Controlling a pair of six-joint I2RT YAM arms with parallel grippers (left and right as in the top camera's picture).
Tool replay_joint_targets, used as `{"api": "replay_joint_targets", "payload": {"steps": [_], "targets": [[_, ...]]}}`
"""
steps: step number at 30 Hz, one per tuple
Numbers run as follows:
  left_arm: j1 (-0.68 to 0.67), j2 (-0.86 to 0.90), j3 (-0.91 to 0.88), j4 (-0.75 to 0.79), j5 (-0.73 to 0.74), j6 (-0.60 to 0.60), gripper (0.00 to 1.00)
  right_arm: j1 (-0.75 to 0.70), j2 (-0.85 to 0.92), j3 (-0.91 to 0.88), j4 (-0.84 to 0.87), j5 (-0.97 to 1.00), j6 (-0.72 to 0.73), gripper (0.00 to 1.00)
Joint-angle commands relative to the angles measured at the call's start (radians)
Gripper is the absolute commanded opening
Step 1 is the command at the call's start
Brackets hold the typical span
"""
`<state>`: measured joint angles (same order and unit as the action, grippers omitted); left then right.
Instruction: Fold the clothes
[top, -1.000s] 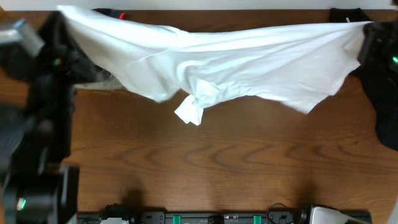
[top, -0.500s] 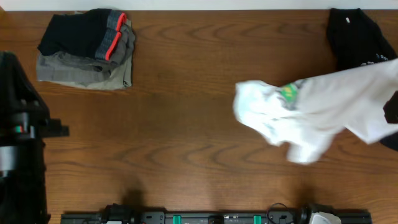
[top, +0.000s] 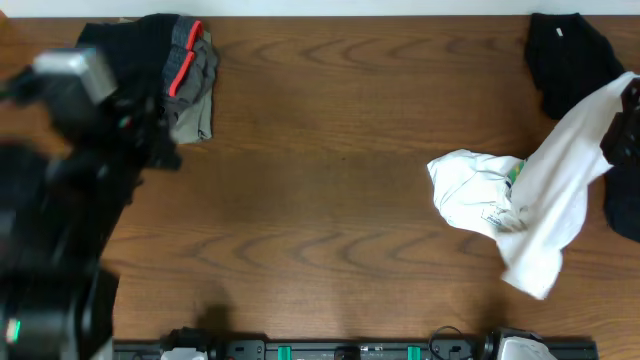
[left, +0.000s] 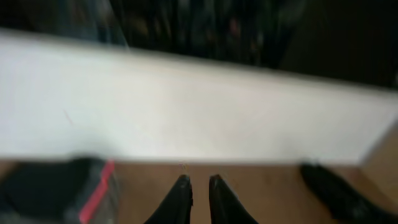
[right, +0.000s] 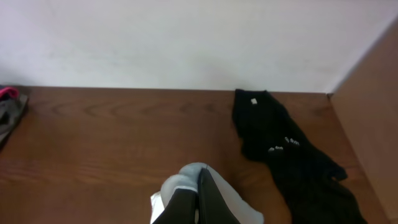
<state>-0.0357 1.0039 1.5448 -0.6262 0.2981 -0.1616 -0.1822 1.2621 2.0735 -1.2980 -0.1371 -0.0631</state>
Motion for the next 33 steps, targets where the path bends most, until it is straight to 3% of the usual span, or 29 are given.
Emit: {"api": "replay_joint_targets", "payload": {"steps": [1,5,13,22,33], "targets": [[-0.003,0.107,-0.003,-0.039,0.185,-0.015,0.14,-0.008,0.012,0.006,0.000,-0.013,-0.013,0.01],[-0.040,0.253,-0.003,-0.072,0.307,0.039,0.14,-0.008,0.037,0.006,0.000,-0.013,-0.013,0.01],[-0.237,0.555,-0.003,-0.028,0.323,0.141,0.15,-0.008,0.066,0.006,-0.014,-0.013,-0.013,0.01],[-0.411,0.846,-0.003,0.100,0.322,0.174,0.27,-0.008,0.097,0.006,-0.032,-0.009,-0.013,0.01],[-0.600,1.039,-0.003,0.369,0.319,0.214,0.30,-0.007,0.169,0.006,-0.045,-0.014,-0.012,0.01]]}}
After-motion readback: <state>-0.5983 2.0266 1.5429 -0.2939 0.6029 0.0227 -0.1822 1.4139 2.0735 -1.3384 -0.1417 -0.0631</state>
